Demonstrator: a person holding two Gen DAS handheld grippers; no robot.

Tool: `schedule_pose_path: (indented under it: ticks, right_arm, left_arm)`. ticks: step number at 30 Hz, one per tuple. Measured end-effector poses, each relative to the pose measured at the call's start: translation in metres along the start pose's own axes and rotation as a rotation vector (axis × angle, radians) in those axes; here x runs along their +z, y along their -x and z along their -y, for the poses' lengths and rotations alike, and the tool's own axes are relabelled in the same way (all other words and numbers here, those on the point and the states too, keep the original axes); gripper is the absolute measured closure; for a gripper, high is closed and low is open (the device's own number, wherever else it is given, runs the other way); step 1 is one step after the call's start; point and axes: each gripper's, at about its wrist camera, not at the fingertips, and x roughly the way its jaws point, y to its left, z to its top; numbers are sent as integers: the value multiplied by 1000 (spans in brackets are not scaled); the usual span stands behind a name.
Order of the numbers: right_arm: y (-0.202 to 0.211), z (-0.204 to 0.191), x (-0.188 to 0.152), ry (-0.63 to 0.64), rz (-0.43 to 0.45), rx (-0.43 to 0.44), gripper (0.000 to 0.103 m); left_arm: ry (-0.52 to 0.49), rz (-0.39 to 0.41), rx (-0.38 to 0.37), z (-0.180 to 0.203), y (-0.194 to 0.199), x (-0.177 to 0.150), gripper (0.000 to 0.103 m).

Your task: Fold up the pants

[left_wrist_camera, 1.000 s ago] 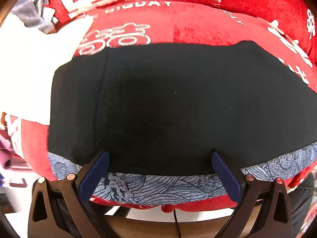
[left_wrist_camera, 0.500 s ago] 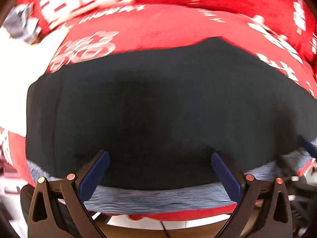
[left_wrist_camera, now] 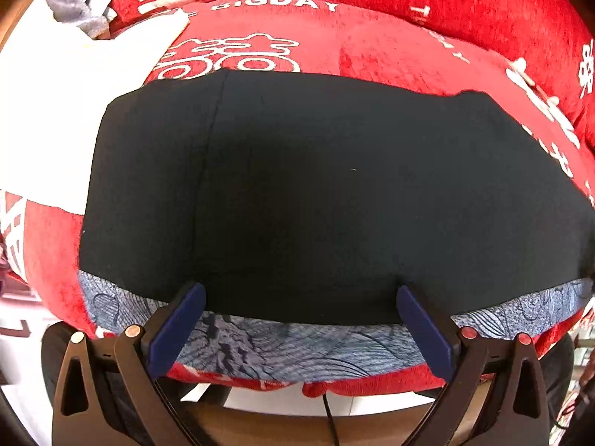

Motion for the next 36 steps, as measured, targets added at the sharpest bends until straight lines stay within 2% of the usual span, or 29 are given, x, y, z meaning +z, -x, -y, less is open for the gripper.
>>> schedule_pose_path:
  ticks: [2, 5, 10, 11, 13, 16, 17, 19, 22, 24, 27, 29, 32, 33, 34, 35, 36]
  right_arm:
    - [11, -15, 7, 16, 34, 21, 5]
    - [16, -58, 26, 110, 57, 55, 5]
    - [-5, -158, 47, 333, -8, 106, 5]
    - [-18, -177, 51, 361, -62, 142, 5]
    - [-34, -194, 58, 377, -109, 149, 5]
    - [-47, -203, 66, 425, -103, 98, 0]
    - [-49, -197, 71, 421, -106, 88, 0]
    - [-53, -177, 81, 397, -106, 70, 0]
    - [-57, -125, 101, 320, -111, 51, 0]
    - [-62, -84, 115, 238, -116, 22, 0]
    - [-70, -17, 131, 120, -125, -17, 0]
    - [-72, 25, 141, 40, -119, -1, 0]
    - [-59, 55, 148, -4, -79, -86, 0]
    - [-46, 61, 146, -12, -27, -76, 0]
    - [-30, 63, 140, -4, 26, -10, 0]
    - [-20, 61, 131, 24, 47, 50, 0]
    - [-13, 58, 122, 51, 57, 69, 0]
  left_arm:
    - [-16, 11, -47, 11, 7, 3, 0]
    - [-30, 20, -70, 30, 11, 20, 0]
    - [-39, 42, -16, 52, 0, 69, 0]
    - [-31, 34, -14, 48, -2, 77, 0]
    - [3, 13, 16, 39, -10, 92, 0]
    - [47, -39, 13, 18, -25, 103, 0]
    - [63, -44, 20, 10, -28, 105, 0]
    - [72, -39, -10, -5, -27, 107, 0]
    - [38, -46, -55, -12, -24, 107, 0]
    - [12, -47, -60, -12, -25, 105, 0]
    - [-33, -51, -21, -5, -26, 101, 0]
    - [-51, -55, 28, 1, -27, 101, 0]
    - [-38, -47, 77, 9, -17, 96, 0]
    - [-38, -35, 58, 13, -10, 92, 0]
    - [-45, -25, 32, 21, -3, 86, 0]
    - [-61, -21, 16, 28, 2, 80, 0]
    - [-82, -19, 8, 38, 4, 75, 0]
